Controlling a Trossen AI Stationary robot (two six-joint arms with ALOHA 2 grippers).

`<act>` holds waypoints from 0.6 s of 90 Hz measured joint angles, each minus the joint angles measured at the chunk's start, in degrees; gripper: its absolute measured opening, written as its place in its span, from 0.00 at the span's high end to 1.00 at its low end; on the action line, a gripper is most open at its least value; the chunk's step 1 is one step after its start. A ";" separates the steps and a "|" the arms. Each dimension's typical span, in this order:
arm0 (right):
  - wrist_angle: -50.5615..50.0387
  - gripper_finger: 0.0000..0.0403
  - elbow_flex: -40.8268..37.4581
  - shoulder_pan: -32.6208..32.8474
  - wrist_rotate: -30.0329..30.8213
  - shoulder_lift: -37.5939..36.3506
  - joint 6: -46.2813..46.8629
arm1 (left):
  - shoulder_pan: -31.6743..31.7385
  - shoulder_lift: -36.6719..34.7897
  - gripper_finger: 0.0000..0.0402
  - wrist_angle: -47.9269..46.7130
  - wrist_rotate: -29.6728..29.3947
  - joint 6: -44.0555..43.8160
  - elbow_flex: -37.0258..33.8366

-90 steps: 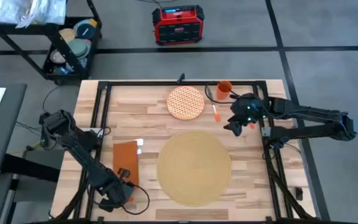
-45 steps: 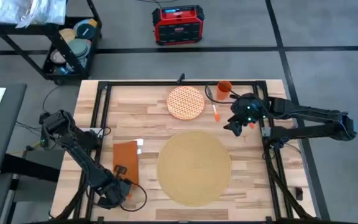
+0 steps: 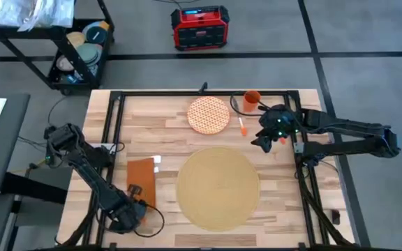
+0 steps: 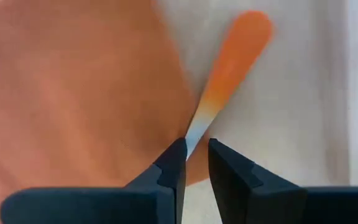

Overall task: Set table place
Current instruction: Put the orange fork on top of the orange table napkin

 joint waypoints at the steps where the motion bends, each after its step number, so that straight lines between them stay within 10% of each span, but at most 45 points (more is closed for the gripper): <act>1: 0.00 0.39 0.00 0.00 0.00 0.00 0.00 | 0.01 0.00 0.88 0.00 0.00 -0.02 0.00; 54: 0.02 0.39 0.00 0.02 0.00 0.00 -0.48 | -0.68 -0.18 0.88 5.60 -1.07 -1.02 -1.79</act>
